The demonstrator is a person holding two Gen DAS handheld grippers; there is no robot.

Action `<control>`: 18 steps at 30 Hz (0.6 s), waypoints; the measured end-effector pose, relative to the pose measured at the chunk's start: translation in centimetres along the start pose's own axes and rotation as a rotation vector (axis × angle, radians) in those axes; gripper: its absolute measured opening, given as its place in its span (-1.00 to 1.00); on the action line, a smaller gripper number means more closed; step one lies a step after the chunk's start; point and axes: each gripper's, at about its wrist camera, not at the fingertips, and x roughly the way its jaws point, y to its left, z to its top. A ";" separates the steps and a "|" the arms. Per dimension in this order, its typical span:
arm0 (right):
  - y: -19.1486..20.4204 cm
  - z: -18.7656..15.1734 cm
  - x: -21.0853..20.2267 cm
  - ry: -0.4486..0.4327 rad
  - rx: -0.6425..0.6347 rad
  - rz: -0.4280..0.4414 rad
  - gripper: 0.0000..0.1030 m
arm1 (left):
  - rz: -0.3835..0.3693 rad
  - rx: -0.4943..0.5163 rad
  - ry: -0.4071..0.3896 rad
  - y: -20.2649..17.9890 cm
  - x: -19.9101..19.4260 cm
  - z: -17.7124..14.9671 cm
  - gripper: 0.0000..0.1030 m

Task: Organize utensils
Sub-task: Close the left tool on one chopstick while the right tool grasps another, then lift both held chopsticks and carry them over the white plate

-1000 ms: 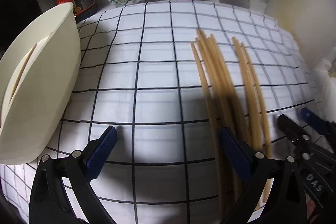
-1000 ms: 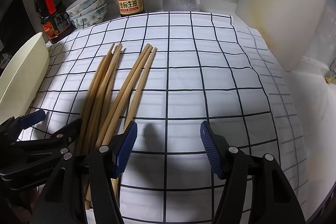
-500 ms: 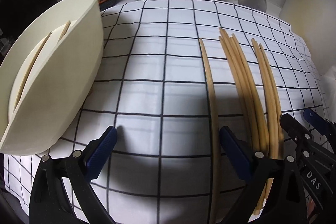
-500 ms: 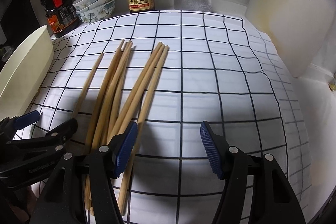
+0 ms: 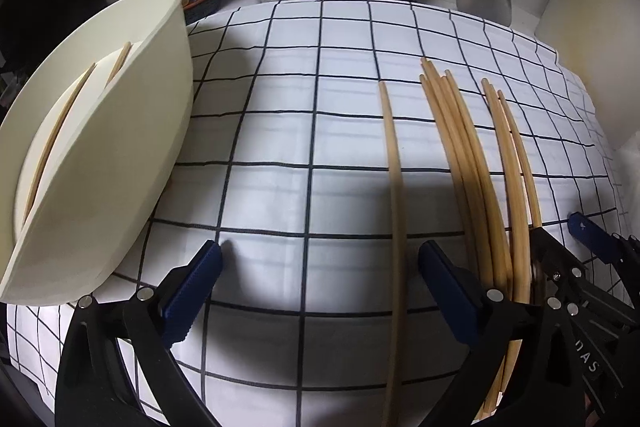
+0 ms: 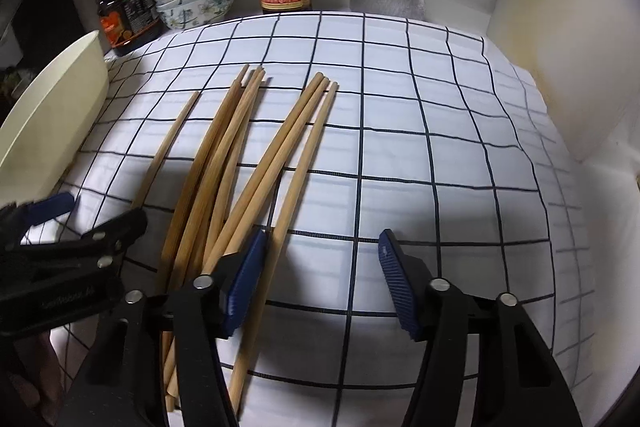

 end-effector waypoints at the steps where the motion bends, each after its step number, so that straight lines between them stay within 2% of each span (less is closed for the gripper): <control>1: 0.0 0.0 -0.1 0.000 -0.007 -0.009 -0.53 | -0.006 0.009 -0.007 -0.2 -0.1 0.1 0.71; 2: 0.0 0.1 -0.1 0.003 -0.017 -0.032 -0.88 | -0.013 0.023 -0.014 -0.6 -0.3 0.1 0.54; 3: 0.1 0.1 -0.1 0.003 -0.021 -0.031 -0.88 | -0.026 0.036 -0.020 -0.9 -0.5 0.1 0.33; 4: 0.0 0.1 -0.1 0.004 -0.022 -0.027 -0.88 | -0.033 0.047 -0.023 -1.2 -0.7 0.0 0.21; 6: -0.2 0.0 -0.2 0.006 -0.019 -0.020 -0.88 | -0.053 0.070 -0.026 -1.8 -1.0 0.0 -0.30; 7: -0.3 -0.1 -0.2 0.006 -0.011 -0.015 -0.88 | -0.058 0.075 -0.026 -1.9 -1.2 -0.1 -0.40; 9: -0.6 -0.3 -0.4 0.004 0.010 -0.007 -0.89 | -0.068 0.082 -0.021 -1.9 -1.3 -0.1 -0.85; 15: -2.4 -1.3 -1.3 0.018 0.111 0.050 -0.89 | -0.130 0.069 0.003 -1.7 -1.7 -0.6 -0.86; 18: -2.9 -1.8 -2.3 0.021 0.122 0.054 -0.89 | -0.155 0.062 0.009 -1.7 -2.5 -0.9 -0.86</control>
